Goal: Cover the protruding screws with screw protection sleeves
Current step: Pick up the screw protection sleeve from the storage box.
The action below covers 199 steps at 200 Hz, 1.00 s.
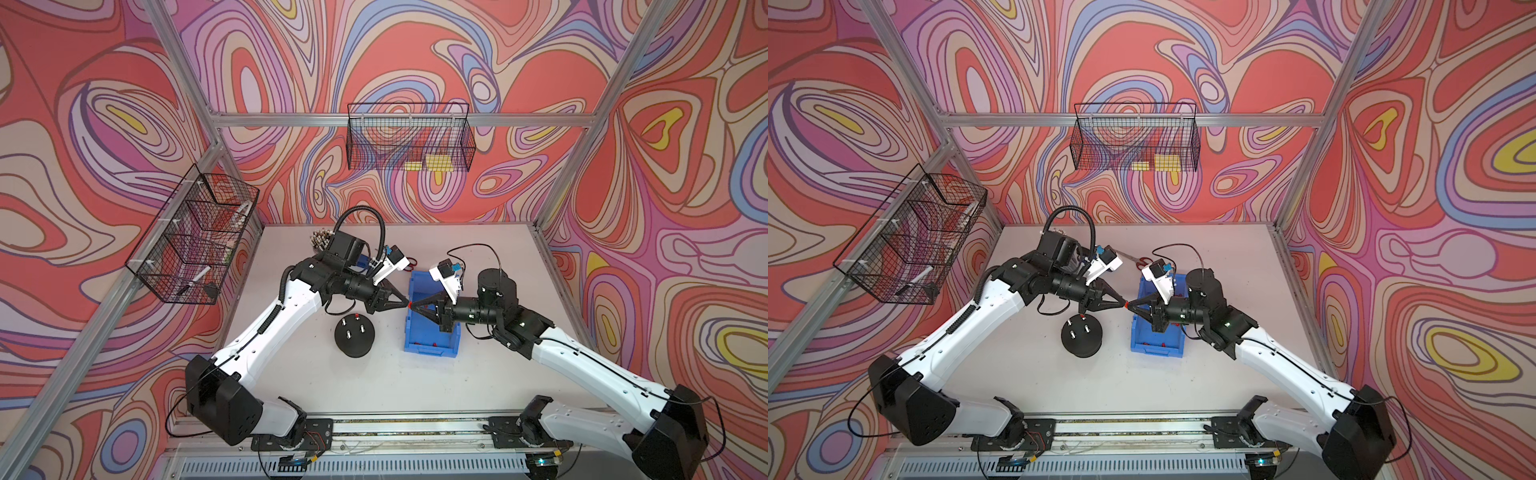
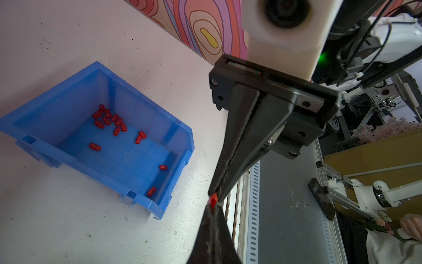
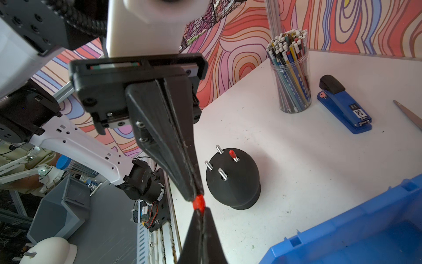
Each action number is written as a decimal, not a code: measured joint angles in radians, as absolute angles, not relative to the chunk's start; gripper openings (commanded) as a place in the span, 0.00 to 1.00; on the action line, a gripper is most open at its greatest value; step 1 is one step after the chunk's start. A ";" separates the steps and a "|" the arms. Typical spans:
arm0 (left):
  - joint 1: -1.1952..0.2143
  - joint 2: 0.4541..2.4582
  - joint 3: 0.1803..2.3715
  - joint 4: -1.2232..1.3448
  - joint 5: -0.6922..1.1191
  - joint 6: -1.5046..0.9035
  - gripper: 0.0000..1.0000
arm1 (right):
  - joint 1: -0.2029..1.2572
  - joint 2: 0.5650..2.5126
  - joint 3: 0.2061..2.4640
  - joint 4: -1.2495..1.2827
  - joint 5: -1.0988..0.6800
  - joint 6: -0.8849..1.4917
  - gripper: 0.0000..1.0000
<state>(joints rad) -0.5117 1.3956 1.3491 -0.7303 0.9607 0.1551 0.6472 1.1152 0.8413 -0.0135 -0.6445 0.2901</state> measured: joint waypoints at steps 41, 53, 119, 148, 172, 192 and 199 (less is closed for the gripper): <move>-0.520 1.319 1.251 -0.522 0.962 0.044 0.00 | 0.651 1.093 0.843 0.018 -0.637 0.307 0.39; -0.520 1.289 1.213 -0.426 0.958 -0.012 0.00 | 0.651 1.078 0.844 0.040 -0.636 0.315 0.39; -0.520 1.098 0.948 0.434 0.838 -0.445 0.00 | 0.651 1.103 0.925 0.327 -0.635 0.375 0.36; -0.520 1.104 0.948 0.701 0.786 -0.585 0.00 | 0.651 1.180 0.986 0.511 -0.639 0.416 0.35; -0.520 1.119 0.948 0.861 0.760 -0.677 0.00 | 0.651 1.233 1.010 0.623 -0.641 0.448 0.33; -0.520 1.132 0.934 0.967 0.733 -0.741 0.00 | 0.651 1.258 1.020 0.698 -0.641 0.470 0.33; -0.520 1.137 0.928 0.994 0.724 -0.759 0.00 | 0.651 1.261 1.023 0.716 -0.641 0.474 0.33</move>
<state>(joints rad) -0.5201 1.1370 0.9279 0.9943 0.7242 -0.7593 0.6510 1.2610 1.0229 0.7162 -0.6411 0.4740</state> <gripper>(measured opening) 0.047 0.328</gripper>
